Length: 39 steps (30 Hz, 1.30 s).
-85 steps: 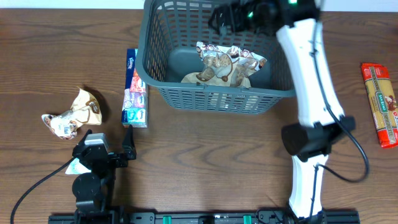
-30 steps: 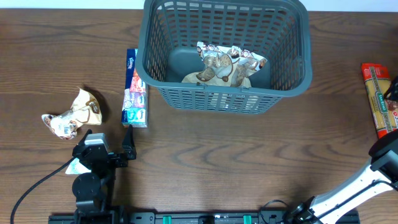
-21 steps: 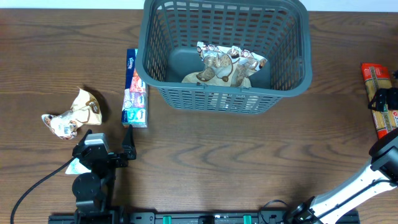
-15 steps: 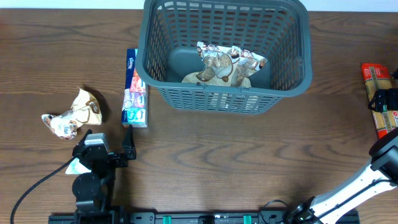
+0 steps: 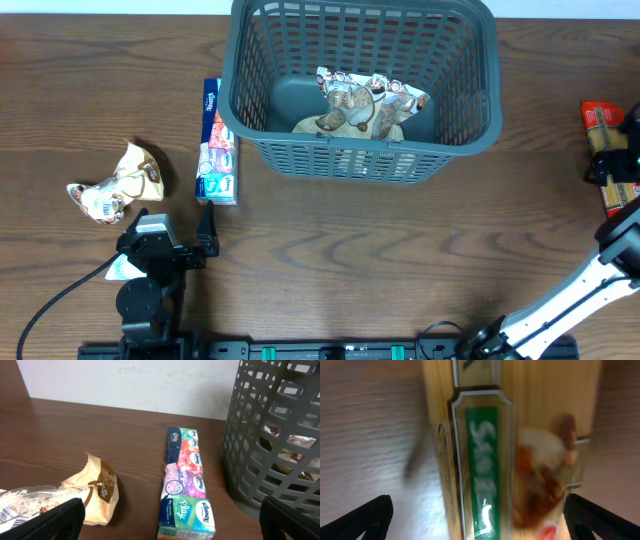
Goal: Pack container
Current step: 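Move the right gripper to the San Remo spaghetti packet and grasp it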
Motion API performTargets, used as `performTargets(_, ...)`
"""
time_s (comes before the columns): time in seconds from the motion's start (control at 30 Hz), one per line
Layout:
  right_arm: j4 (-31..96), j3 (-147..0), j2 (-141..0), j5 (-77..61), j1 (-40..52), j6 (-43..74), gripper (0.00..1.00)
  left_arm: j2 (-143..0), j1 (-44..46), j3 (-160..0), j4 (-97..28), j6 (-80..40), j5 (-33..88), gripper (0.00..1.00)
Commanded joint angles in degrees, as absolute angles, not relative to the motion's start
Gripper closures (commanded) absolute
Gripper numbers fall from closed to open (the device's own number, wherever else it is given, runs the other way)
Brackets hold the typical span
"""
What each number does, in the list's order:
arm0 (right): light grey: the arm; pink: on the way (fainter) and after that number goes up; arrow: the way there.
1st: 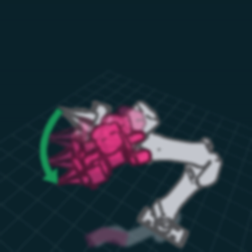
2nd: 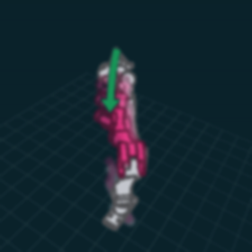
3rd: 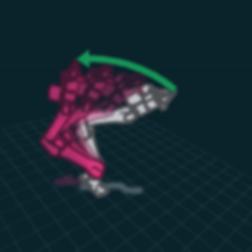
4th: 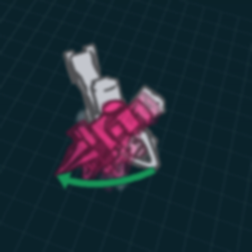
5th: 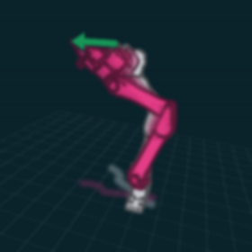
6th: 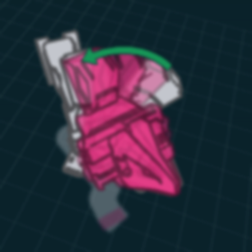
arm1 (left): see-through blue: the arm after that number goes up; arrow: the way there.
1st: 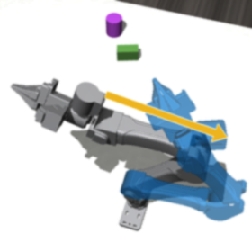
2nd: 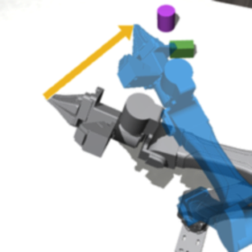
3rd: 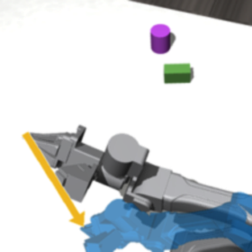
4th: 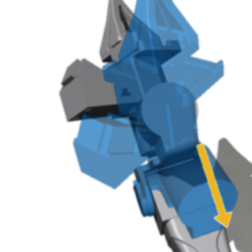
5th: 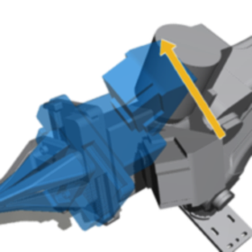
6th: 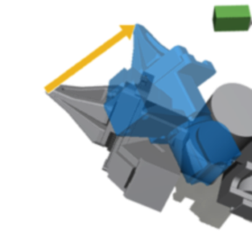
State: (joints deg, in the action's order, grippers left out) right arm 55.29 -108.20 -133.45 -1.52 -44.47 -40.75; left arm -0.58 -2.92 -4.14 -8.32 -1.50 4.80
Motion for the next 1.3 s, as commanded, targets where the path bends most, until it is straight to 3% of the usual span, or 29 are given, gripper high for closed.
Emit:
performTargets(0.0, 54.0, -107.9, -136.0, -2.3, -44.9, -39.2, 0.01, -0.2, -3.2, -2.5, -8.6, -1.6, 5.6, 0.02)
performTargets(1.13, 52.9, -107.8, -139.2, 0.6, -47.3, -37.9, 0.01, -0.2, -3.2, -2.5, -8.6, -1.6, 5.6, 0.01)
performTargets(1.23, 53.0, -107.8, -139.2, 0.4, -47.7, -37.3, 0.23, -0.2, -3.2, -2.5, -8.6, -1.6, 5.6, 0.02)
performTargets(1.27, 52.9, -107.8, -139.2, 0.4, -47.8, -36.8, 0.62, -0.2, -3.2, -2.5, -8.6, -1.6, 5.6, 0.01)
